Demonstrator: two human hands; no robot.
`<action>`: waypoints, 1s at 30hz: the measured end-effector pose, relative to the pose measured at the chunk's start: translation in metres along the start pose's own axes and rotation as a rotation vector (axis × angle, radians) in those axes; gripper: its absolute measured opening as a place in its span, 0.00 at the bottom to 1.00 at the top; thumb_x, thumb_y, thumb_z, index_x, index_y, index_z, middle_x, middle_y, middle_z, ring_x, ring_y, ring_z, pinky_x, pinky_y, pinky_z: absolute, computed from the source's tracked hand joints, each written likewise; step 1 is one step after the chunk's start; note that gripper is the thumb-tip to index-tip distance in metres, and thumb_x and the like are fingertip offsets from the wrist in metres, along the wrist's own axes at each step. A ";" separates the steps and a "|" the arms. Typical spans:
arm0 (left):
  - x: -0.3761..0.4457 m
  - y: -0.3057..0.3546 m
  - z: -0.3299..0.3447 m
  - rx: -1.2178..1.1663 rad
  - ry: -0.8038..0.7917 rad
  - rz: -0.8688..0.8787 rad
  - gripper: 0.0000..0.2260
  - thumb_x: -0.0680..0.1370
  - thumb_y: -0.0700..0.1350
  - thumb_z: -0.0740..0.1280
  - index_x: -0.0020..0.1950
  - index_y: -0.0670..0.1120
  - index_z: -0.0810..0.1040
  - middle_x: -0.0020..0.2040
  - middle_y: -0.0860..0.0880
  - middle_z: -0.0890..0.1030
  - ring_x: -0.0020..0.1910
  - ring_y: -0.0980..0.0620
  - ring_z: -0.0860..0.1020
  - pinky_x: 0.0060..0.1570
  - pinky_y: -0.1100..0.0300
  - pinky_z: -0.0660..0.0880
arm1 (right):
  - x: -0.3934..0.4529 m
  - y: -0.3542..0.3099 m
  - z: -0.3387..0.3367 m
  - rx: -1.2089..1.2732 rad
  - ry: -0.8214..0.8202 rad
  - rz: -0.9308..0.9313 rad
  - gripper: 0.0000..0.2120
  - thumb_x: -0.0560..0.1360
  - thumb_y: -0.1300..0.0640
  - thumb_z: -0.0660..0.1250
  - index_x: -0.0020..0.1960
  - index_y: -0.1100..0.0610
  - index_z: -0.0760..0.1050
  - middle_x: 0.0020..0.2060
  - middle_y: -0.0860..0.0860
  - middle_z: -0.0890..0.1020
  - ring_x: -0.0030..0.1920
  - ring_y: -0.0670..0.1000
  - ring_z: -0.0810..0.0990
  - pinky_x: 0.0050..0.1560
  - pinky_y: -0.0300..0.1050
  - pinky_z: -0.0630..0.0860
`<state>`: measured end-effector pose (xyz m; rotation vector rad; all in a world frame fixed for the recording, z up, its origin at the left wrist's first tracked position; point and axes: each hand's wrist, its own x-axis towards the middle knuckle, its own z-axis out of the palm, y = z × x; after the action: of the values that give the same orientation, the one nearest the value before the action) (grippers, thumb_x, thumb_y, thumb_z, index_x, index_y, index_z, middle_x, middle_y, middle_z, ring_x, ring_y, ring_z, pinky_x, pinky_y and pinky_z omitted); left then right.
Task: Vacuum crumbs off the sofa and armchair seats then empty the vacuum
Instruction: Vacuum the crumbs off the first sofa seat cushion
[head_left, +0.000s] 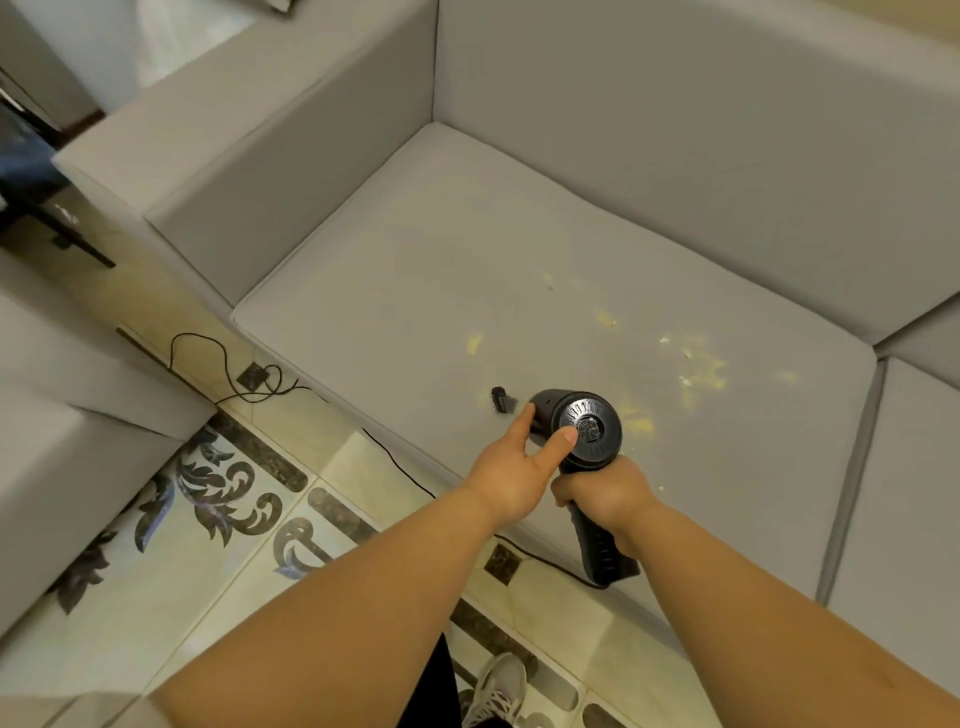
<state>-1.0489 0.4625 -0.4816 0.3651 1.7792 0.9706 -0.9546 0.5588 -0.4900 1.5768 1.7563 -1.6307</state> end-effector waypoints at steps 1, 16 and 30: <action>-0.002 0.000 0.001 0.000 0.002 0.001 0.35 0.75 0.66 0.60 0.78 0.56 0.50 0.75 0.50 0.63 0.72 0.47 0.65 0.66 0.58 0.61 | -0.002 0.001 0.000 -0.002 0.001 -0.006 0.10 0.63 0.66 0.72 0.42 0.59 0.77 0.38 0.58 0.79 0.38 0.58 0.76 0.39 0.48 0.74; 0.038 0.032 -0.063 -0.039 0.035 0.055 0.33 0.77 0.64 0.59 0.78 0.58 0.49 0.76 0.52 0.62 0.72 0.48 0.65 0.62 0.62 0.60 | 0.027 -0.071 0.023 0.056 0.063 -0.118 0.13 0.64 0.65 0.72 0.47 0.55 0.78 0.39 0.54 0.80 0.40 0.56 0.77 0.37 0.45 0.72; 0.088 0.035 -0.102 -0.054 0.000 0.036 0.32 0.77 0.63 0.60 0.77 0.58 0.52 0.75 0.51 0.64 0.72 0.49 0.64 0.63 0.61 0.60 | 0.071 -0.107 0.045 0.057 0.091 -0.037 0.11 0.64 0.65 0.72 0.45 0.57 0.78 0.39 0.56 0.81 0.39 0.57 0.77 0.38 0.47 0.74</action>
<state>-1.1835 0.4963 -0.4968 0.3646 1.7478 1.0419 -1.0881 0.5811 -0.5026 1.6788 1.8092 -1.6651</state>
